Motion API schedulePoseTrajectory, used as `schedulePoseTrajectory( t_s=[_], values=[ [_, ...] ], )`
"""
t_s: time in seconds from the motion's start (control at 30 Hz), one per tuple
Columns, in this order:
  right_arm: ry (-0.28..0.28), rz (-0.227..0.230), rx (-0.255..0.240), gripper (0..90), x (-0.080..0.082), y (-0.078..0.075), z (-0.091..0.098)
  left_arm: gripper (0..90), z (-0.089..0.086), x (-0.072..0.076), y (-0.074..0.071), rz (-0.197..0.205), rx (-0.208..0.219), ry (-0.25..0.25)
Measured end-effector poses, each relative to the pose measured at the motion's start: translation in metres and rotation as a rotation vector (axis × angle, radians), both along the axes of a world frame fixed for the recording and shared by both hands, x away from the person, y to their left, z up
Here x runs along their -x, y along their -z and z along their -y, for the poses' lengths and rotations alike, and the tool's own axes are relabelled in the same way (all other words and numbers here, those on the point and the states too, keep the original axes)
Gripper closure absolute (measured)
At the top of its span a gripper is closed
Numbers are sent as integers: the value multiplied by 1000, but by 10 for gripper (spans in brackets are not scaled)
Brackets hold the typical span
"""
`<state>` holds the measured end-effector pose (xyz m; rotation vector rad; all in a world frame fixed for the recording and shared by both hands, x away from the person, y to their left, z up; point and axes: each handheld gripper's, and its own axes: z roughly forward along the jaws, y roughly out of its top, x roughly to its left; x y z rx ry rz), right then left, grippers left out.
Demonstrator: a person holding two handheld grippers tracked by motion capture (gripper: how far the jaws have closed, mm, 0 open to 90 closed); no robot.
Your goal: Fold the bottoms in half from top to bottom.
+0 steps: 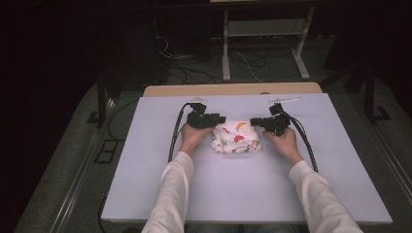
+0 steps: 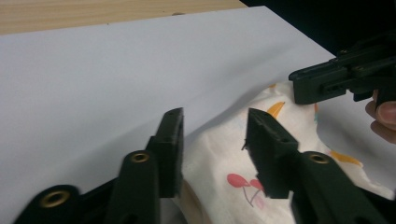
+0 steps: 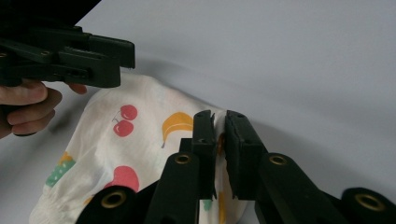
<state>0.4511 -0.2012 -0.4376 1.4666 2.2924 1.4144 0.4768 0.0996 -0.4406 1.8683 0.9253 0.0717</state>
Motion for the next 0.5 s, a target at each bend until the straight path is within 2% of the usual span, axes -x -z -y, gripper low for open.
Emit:
schedulePoseTrajectory(
  t_s=[0.07, 0.13, 0.27, 0.33, 0.5],
  values=[
    [-8, 2, 5, 743, 1, -1, 0, 440, 0, 1, -2, 3, -18, -2],
    [-4, 11, 20, 674, 2, -3, 0, 380, -2, 2, -5, 5, -14, -13],
    [-2, 32, 17, 565, 4, -8, 1, 266, -6, 4, -11, 19, -16, -25],
    [-1, 36, 15, 528, 5, -11, 2, 218, -8, 5, -14, 23, -17, -22],
    [2, 45, 36, 358, 9, -18, 4, 122, -14, 9, -21, 22, -27, -35]
  ],
)
